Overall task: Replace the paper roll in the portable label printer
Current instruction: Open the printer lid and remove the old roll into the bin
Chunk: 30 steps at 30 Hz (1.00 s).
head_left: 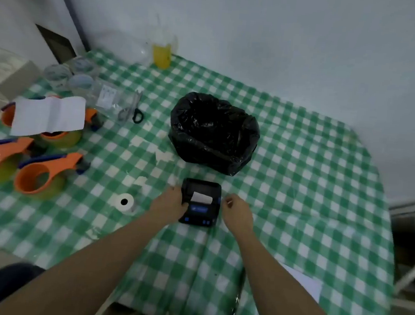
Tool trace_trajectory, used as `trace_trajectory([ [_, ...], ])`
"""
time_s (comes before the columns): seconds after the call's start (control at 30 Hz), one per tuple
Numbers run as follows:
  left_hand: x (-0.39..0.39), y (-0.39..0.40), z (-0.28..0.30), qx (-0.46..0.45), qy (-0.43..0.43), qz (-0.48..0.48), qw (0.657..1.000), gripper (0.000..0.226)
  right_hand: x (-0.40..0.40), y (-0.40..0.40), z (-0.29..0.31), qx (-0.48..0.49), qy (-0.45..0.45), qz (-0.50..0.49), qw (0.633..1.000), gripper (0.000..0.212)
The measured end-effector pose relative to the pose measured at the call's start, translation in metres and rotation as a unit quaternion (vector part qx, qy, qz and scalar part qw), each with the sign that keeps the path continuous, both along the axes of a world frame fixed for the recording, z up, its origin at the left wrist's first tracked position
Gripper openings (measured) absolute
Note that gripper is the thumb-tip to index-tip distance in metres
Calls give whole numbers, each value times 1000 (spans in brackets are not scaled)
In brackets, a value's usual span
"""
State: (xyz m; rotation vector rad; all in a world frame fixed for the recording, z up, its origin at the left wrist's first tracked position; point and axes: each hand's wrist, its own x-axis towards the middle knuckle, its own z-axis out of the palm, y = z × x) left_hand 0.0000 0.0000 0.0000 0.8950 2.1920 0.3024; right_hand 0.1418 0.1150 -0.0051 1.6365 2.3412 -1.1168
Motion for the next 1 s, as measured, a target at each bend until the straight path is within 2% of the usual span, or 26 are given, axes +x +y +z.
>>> trace_trajectory([
  [0.13, 0, -3, -5, -2, -20, 27, 999, 39, -7, 12, 0, -51, -5, 4, 999, 20],
  [0.3, -1, -3, -7, 42, -72, 79, 993, 37, -22, 39, 6, -143, -71, 40, 986, 21],
  [0.43, 1, -5, -9, 61, -92, 125, 986, 40, -35, 54, 14, -207, -95, -7, 974, 28],
  [0.57, -2, -6, -12, 65, -106, 133, 983, 39, -35, 57, 14, -272, -53, -83, 957, 24],
  [0.63, -4, -6, -12, 60, -107, 135, 983, 40, -34, 56, 12, -274, -56, -84, 956, 20],
  [0.77, -8, -8, -14, 55, -98, 132, 985, 43, -36, 56, 6, -253, -61, -84, 962, 26],
  [1.0, -12, -8, -13, 42, -99, 126, 986, 46, -41, 59, 10, -276, -84, -59, 956, 22],
])
